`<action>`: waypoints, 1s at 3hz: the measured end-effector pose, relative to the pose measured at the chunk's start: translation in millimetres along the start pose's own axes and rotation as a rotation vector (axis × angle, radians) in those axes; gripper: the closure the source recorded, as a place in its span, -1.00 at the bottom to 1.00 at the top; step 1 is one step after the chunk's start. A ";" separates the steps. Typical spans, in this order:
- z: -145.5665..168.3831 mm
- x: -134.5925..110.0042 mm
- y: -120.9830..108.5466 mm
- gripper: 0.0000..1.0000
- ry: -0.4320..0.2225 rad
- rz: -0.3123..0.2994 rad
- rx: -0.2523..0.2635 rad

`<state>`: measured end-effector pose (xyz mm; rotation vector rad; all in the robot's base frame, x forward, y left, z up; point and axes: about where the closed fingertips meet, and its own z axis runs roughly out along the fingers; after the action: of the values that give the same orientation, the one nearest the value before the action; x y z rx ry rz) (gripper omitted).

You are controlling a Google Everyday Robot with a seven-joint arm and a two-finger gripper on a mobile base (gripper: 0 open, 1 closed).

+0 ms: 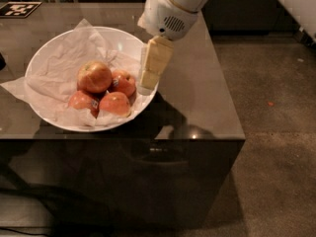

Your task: Pick apple from white bowl

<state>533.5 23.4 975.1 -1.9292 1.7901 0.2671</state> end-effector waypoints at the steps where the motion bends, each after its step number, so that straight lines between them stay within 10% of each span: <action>1: 24.0 -26.2 -11.4 -1.00 -0.012 -0.039 -0.051; 3: 46.2 -35.5 -7.8 -1.00 -0.084 -0.024 -0.091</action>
Offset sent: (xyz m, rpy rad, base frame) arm 0.0102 0.0274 -0.0049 -0.0011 0.0208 0.0461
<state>545.3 76.7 953.5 -1.9705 1.7262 0.4219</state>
